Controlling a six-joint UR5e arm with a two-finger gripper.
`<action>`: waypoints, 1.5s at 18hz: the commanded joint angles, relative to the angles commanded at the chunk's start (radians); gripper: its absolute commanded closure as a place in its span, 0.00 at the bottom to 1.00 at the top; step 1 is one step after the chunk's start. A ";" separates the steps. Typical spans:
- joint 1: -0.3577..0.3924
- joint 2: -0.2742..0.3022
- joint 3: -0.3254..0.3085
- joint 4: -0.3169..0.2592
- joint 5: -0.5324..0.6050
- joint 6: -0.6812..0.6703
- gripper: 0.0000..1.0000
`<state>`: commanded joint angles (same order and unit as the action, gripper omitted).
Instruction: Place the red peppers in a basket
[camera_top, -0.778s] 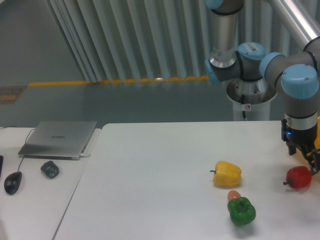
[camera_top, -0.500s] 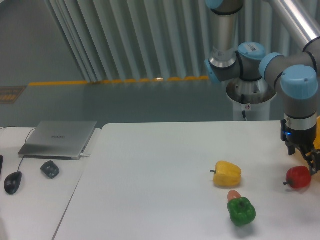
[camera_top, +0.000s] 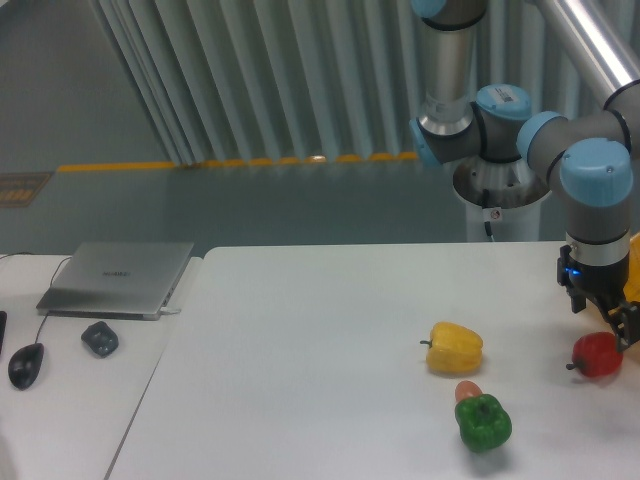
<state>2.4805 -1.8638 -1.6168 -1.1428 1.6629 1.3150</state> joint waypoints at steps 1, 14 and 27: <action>-0.002 -0.002 -0.002 0.003 -0.002 -0.076 0.00; -0.046 -0.032 -0.014 0.011 0.097 -0.054 0.00; -0.048 -0.074 -0.028 0.011 0.149 0.055 0.00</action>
<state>2.4329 -1.9374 -1.6444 -1.1321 1.8116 1.3698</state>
